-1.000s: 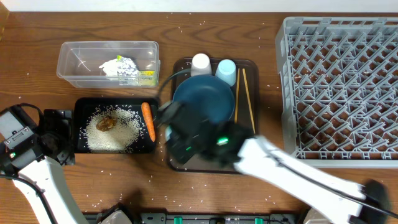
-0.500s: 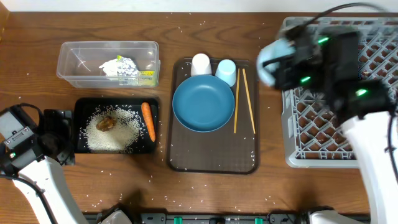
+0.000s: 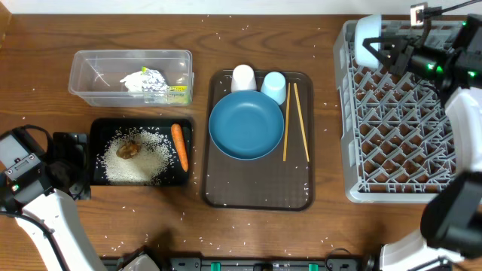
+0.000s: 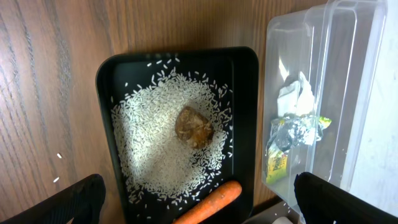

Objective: Sort waste into correct bins and load items into the dishwasher rack
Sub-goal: 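Lift the bowl and carry it right over the dishwasher rack, then lower the bowl into the rack's back corner and release it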

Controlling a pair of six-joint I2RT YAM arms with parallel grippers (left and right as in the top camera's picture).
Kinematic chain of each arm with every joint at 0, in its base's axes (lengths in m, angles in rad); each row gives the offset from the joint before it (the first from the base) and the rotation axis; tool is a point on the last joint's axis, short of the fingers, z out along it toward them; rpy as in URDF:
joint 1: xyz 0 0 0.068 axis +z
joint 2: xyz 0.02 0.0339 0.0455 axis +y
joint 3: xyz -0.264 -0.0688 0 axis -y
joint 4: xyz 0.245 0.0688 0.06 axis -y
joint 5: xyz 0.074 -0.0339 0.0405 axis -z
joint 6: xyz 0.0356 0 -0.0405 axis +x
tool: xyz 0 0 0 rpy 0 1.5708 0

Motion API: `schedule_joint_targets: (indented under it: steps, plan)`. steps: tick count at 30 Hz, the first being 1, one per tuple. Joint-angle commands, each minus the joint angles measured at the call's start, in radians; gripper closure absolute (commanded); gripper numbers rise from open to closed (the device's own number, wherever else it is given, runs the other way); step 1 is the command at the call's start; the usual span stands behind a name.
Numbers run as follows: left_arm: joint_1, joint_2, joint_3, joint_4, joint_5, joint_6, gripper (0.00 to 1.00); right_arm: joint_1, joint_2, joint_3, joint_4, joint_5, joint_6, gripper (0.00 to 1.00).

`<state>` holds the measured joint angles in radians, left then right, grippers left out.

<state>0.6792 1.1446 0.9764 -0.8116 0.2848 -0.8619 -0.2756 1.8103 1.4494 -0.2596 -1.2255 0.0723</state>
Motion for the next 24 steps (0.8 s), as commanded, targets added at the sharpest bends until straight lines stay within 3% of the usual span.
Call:
schedule_joint_targets:
  steps: [1, 6, 18, 24]
  plan:
    - [0.003, -0.002, 0.002, -0.003, -0.010, 0.016, 0.02, -0.029, 0.077, 0.011, 0.064, -0.096, 0.063, 0.99]
    - [0.003, -0.002, 0.002, -0.003, -0.010, 0.016, 0.02, -0.074, 0.168, 0.011, 0.221, -0.130, 0.162, 0.99]
    - [0.003, -0.002, 0.002, -0.003, -0.010, 0.016, 0.02, -0.163, 0.253, 0.011, 0.274, -0.139, 0.177, 0.99]
    - [0.003, -0.002, 0.002, -0.003, -0.010, 0.016, 0.02, -0.259, 0.253, 0.011, 0.521, -0.207, 0.415, 0.99]
